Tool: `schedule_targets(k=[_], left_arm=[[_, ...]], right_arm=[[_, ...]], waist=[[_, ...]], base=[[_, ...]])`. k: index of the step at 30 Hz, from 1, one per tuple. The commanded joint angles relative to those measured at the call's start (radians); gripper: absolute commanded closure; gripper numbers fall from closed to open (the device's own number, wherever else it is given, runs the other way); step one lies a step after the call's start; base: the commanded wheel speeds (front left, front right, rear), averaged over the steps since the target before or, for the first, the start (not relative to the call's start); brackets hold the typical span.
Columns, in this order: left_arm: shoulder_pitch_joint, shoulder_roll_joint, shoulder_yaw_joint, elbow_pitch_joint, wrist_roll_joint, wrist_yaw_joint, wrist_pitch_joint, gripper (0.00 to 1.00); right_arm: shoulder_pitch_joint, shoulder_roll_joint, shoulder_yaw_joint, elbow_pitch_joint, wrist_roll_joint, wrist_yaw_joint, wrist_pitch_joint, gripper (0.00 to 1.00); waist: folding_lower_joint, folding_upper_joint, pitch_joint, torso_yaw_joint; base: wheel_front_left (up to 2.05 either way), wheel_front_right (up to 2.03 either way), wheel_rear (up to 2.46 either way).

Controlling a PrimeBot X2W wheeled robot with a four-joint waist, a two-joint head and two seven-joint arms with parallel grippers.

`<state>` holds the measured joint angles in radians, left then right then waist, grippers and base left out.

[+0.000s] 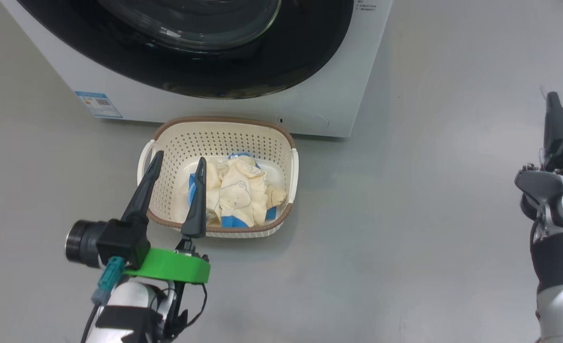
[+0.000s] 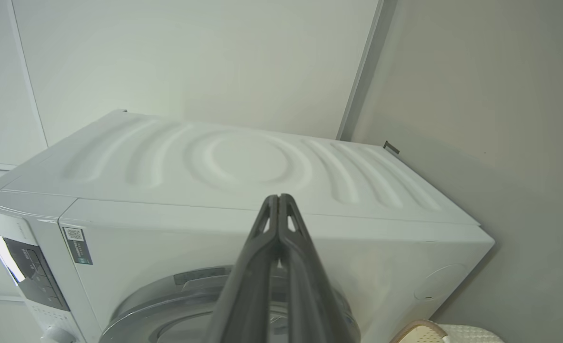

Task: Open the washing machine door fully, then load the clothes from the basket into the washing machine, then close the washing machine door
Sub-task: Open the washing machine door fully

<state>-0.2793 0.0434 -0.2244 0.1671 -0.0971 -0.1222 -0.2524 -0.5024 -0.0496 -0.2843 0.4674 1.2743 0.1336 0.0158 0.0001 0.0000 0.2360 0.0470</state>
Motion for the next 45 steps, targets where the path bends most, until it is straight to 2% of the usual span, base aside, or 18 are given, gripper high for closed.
schedule_targets(k=[1, 5, 11, 18, 27, 45], left_arm=[[-0.044, 0.007, 0.025, -0.038, -0.002, 0.008, -0.009, 0.00], [-0.056, 0.007, 0.015, -0.039, -0.010, 0.014, -0.009, 0.00], [-0.079, 0.007, 0.000, -0.046, -0.021, 0.029, -0.009, 0.00], [-0.112, 0.007, -0.014, -0.059, -0.025, 0.038, -0.009, 0.00], [-0.145, 0.007, -0.043, -0.069, -0.043, 0.052, -0.009, 0.00], [-0.190, 0.007, -0.105, -0.090, -0.094, 0.092, -0.009, 0.00]], right_arm=[[-0.076, -0.001, 0.013, 0.000, 0.082, -0.003, 0.055, 1.00], [-0.172, -0.001, -0.012, 0.088, 0.248, -0.003, 0.172, 1.00], [-0.312, -0.020, -0.009, 0.206, 0.337, -0.003, 0.305, 1.00], [-0.481, -0.044, 0.058, 0.308, 0.324, -0.003, 0.392, 1.00], [-0.629, -0.044, 0.145, 0.399, 0.263, -0.003, 0.446, 1.00], [-0.881, -0.055, 0.236, 0.628, 0.144, -0.003, 0.442, 1.00]], waist=[[-0.0001, 0.0000, 0.011, 0.007], [-0.0001, 0.0000, 0.033, 0.018], [-0.0001, 0.0000, 0.076, 0.036], [-0.0001, 0.0000, 0.131, 0.054], [-0.0001, 0.0000, 0.181, 0.088], [-0.0001, 0.0000, 0.244, 0.179]], base=[[0.00, 0.00, 0.00], [0.00, 0.00, 0.00], [0.00, 0.00, 0.00], [0.00, 0.00, 0.00], [0.00, 0.00, 0.00], [0.00, 0.00, 0.00]])
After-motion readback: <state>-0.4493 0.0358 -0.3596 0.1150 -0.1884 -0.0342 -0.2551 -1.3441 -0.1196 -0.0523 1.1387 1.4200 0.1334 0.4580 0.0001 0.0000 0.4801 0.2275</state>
